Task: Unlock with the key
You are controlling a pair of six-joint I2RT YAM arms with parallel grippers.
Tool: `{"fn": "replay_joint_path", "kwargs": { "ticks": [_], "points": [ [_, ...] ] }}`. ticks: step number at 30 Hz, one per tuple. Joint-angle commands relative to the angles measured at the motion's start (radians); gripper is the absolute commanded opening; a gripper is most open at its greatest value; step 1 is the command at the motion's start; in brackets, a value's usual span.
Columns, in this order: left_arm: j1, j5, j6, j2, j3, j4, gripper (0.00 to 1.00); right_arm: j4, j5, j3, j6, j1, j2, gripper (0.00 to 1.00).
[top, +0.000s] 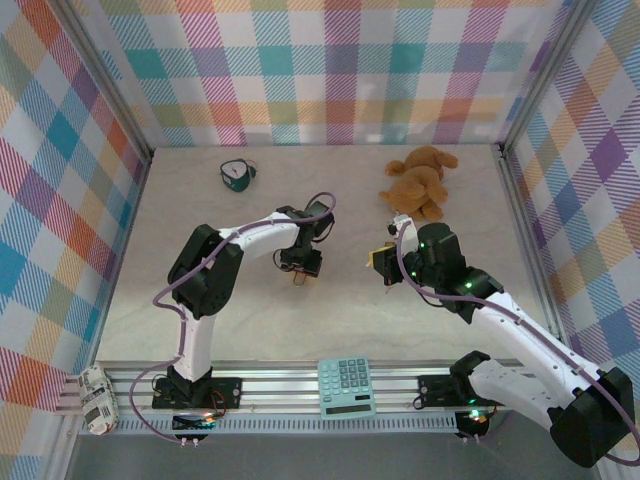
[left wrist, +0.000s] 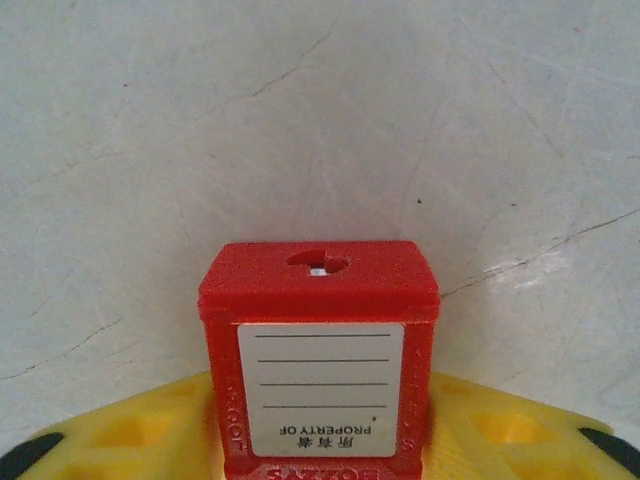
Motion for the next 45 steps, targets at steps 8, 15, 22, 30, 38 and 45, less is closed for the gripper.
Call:
{"fn": "replay_joint_path", "kwargs": {
  "ticks": [8,15,22,30,38,45],
  "points": [
    [0.034,-0.086,0.084,-0.064,-0.100,0.061,0.34,-0.034,0.003,0.022,0.016,0.007,-0.009,0.00],
    [-0.009,-0.040,0.111,-0.310,-0.249,0.257,0.31,-0.016,-0.047,0.032,0.080,0.007,0.016,0.00],
    [-0.134,-0.083,0.224,-0.590,-0.545,0.677,0.34,0.011,-0.021,0.071,0.164,0.007,0.003,0.00],
    [-0.290,-0.186,0.389,-0.765,-0.724,0.968,0.33,0.026,0.009,0.095,0.207,0.052,-0.030,0.00],
    [-0.403,-0.259,0.491,-0.795,-0.761,1.097,0.32,0.034,0.058,0.091,0.228,0.093,-0.079,0.00],
    [-0.432,-0.285,0.533,-0.760,-0.751,1.152,0.32,0.001,0.065,0.121,0.229,0.109,-0.081,0.00]
  ]
}}
